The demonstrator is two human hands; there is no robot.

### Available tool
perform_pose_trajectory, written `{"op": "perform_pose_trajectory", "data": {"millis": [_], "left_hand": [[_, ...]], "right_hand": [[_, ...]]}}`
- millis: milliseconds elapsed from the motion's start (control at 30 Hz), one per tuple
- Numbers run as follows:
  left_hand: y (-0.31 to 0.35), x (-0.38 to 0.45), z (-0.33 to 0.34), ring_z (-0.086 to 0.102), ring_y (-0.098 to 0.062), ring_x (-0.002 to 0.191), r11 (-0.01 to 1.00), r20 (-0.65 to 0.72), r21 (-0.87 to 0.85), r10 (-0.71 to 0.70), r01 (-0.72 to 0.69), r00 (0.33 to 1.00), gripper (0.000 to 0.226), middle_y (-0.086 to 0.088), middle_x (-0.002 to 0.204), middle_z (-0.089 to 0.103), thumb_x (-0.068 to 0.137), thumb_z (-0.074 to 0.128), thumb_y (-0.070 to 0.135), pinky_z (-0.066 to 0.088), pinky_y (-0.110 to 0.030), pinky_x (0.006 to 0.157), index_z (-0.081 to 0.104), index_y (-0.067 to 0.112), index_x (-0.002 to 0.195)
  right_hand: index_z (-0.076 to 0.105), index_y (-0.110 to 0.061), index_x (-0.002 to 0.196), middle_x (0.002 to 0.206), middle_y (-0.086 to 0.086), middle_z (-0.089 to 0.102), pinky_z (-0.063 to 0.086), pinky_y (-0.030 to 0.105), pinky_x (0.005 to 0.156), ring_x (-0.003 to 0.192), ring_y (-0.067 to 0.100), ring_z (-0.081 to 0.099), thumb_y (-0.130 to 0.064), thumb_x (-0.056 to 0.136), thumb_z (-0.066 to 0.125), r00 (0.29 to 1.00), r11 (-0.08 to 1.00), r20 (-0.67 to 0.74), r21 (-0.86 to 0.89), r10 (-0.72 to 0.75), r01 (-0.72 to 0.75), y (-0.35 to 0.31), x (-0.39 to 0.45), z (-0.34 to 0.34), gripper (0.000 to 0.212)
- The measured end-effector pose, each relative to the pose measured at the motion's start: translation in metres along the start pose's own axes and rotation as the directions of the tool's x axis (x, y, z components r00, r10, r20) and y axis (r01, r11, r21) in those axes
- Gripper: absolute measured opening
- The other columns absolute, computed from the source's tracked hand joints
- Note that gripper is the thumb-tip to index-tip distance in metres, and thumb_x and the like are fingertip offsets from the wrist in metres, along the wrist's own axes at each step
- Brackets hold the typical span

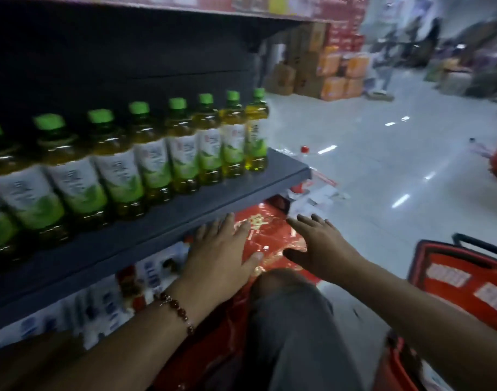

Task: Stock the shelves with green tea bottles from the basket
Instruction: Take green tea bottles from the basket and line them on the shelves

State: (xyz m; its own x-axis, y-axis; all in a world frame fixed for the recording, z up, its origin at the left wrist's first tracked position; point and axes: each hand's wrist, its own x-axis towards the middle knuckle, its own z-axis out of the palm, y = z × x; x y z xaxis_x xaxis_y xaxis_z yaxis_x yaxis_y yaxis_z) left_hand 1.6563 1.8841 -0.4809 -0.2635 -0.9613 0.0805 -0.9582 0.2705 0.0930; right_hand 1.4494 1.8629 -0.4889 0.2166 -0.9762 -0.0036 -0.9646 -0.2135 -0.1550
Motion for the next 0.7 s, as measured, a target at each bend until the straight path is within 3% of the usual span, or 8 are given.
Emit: {"op": "perform_pose_trajectory", "data": {"millis": [133,267,433,633,700], "left_hand": [[0.076,0.032,0.016,0.018,-0.026,0.15,0.984,0.013,-0.026,0.179,-0.178,0.984,0.07,-0.006,0.165,0.018,0.096,0.04,0.061,0.011,-0.043,0.122,0.022,0.029,0.156],[0.163,0.054,0.037,0.02,-0.027,0.149,0.932,0.069,-0.057,0.36,-0.357,0.93,0.067,-0.006,0.163,0.02,0.097,0.038,0.061,0.015,-0.045,0.122,0.024,0.03,0.154],[0.258,0.069,0.068,0.022,-0.034,0.147,0.854,0.193,-0.038,0.517,-0.52,0.834,0.07,-0.013,0.163,0.017,0.098,0.04,0.059,0.02,-0.05,0.119,0.021,0.024,0.155],[0.333,0.067,0.109,0.033,-0.034,0.141,0.768,0.234,-0.092,0.635,-0.634,0.736,0.065,-0.013,0.156,0.032,0.097,0.044,0.057,0.028,-0.051,0.116,0.032,0.021,0.149],[0.347,0.064,0.126,0.033,-0.034,0.141,0.75,0.254,-0.118,0.656,-0.651,0.71,0.065,-0.012,0.155,0.035,0.096,0.046,0.057,0.028,-0.052,0.116,0.032,0.022,0.149]], "right_hand": [[0.023,-0.025,0.156,0.16,0.004,0.03,0.017,0.041,0.119,0.15,0.033,0.019,-0.054,0.096,0.053,0.981,0.981,0.013,0.004,0.195,-0.195,0.075,-0.037,-0.003,0.073],[0.019,-0.025,0.157,0.163,0.006,0.023,0.012,0.046,0.121,0.151,0.033,0.014,-0.055,0.095,0.053,0.919,0.92,0.05,0.006,0.39,-0.391,0.144,-0.077,0.006,0.077],[0.025,-0.024,0.155,0.16,0.007,0.031,0.02,0.051,0.12,0.147,0.033,0.024,-0.053,0.093,0.057,0.809,0.811,0.096,0.027,0.58,-0.584,0.222,-0.127,0.035,0.075],[0.036,-0.022,0.149,0.147,0.011,0.048,0.036,0.049,0.111,0.135,0.034,0.044,-0.067,0.082,0.058,0.635,0.65,0.228,0.016,0.738,-0.76,0.292,-0.174,0.089,0.083],[0.043,-0.023,0.141,0.14,0.012,0.053,0.042,0.048,0.106,0.126,0.034,0.051,-0.065,0.083,0.058,0.571,0.582,0.244,0.034,0.784,-0.812,0.31,-0.186,0.109,0.074]]}}
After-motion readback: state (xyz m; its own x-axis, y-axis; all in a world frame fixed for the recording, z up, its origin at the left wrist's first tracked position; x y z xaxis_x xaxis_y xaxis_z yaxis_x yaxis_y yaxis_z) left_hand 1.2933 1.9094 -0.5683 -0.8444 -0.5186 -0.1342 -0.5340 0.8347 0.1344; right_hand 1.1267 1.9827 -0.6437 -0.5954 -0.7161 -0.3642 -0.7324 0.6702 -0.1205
